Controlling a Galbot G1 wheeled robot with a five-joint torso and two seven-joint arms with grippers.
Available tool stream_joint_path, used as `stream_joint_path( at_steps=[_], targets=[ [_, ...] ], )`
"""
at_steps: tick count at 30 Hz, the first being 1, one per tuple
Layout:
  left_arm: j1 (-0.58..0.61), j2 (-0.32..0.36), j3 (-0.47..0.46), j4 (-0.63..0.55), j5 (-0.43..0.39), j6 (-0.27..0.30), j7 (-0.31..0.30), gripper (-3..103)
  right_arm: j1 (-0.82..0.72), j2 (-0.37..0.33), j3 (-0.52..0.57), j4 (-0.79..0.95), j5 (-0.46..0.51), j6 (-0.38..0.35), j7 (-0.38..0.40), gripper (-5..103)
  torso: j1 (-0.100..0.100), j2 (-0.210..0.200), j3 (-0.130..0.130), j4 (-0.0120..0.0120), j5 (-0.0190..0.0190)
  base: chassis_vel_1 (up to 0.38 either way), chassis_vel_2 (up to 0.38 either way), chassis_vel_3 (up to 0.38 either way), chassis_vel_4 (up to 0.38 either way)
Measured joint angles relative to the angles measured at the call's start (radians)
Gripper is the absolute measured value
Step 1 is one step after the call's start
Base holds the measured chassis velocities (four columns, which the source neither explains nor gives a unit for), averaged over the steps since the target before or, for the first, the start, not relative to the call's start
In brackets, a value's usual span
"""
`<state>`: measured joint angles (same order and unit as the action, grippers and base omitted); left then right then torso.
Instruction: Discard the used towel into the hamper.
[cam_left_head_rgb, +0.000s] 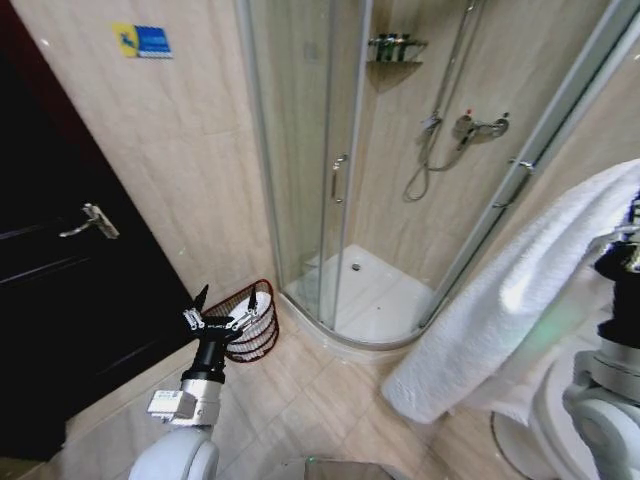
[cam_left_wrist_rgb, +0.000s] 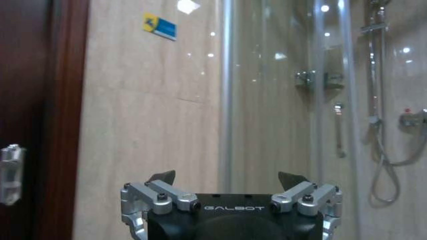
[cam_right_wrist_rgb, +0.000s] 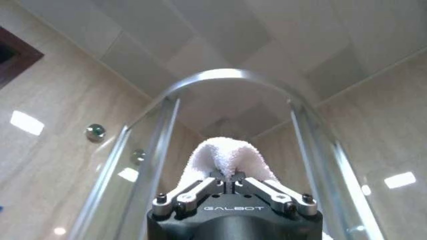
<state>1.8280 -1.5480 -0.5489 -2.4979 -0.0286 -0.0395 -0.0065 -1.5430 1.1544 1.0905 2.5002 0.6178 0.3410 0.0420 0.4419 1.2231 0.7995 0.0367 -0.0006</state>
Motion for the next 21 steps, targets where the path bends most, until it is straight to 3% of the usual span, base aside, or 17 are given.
stream_joint_path(
  at_steps=[6, 21],
  targets=[
    [0.000, 0.000, 0.000, 0.000, 0.000, 0.000, 0.000, 100, 0.000, 0.001, -0.007, 0.000, 0.004, 0.006, 0.000, 3, 0.000, 0.000, 0.000, 0.0001, 0.0006, 0.124, 0.105, -0.116, -0.094],
    [0.000, 0.000, 0.000, 0.000, 0.000, 0.000, 0.000, 100, 0.004, -0.009, -0.011, 0.000, 0.005, 0.012, -0.001, 3, 0.000, -0.001, 0.000, -0.0002, 0.0004, -0.013, -0.008, 0.053, 0.047]
  ],
)
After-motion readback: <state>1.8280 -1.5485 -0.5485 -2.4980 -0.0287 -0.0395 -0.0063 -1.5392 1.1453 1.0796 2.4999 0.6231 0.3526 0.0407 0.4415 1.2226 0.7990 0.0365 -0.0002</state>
